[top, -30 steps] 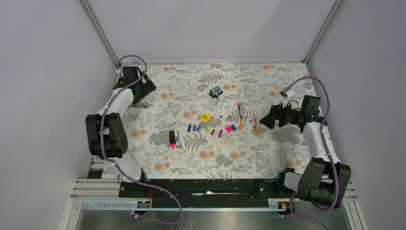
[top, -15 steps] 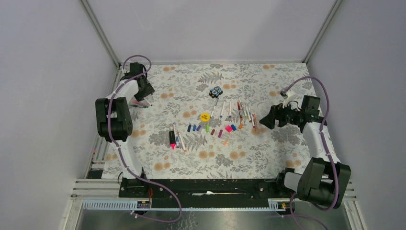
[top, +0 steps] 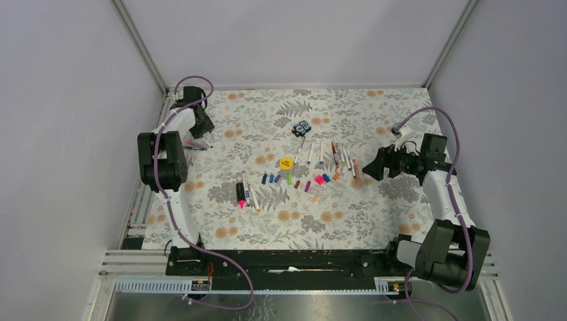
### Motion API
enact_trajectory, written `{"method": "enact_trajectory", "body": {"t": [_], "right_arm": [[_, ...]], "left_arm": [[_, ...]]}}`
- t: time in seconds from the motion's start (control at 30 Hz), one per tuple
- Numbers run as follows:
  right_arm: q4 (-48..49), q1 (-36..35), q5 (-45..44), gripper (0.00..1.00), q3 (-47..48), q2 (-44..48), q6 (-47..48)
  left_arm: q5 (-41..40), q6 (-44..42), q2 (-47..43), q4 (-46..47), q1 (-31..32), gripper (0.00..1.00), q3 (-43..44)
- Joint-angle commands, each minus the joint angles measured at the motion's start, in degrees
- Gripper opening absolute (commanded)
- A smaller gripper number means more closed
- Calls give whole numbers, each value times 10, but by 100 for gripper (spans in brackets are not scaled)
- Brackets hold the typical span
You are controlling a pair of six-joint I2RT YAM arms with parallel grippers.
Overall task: Open the pen caps
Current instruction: Pick up the pen from the center of the board.
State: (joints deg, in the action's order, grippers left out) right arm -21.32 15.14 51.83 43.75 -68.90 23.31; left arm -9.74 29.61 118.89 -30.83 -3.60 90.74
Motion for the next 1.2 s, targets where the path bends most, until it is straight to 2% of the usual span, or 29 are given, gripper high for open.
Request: {"method": "enact_trajectory", "body": {"t": [0.0,0.53,0.83,1.17], "right_arm": [[11,3,13,85,-1,0,11],[11,4,12,85,-1,-2,12],[10,4,12,85,0,-2,12],[10,5,13,85,1,1,12]], "left_arm": [[-7,-13,14,0,-4,40,31],[-7,-16,46,-2,-6,34,33],[-7,-13,68,-45,-6,36,50],[28,-19,75,-55,-5,14,52]]}}
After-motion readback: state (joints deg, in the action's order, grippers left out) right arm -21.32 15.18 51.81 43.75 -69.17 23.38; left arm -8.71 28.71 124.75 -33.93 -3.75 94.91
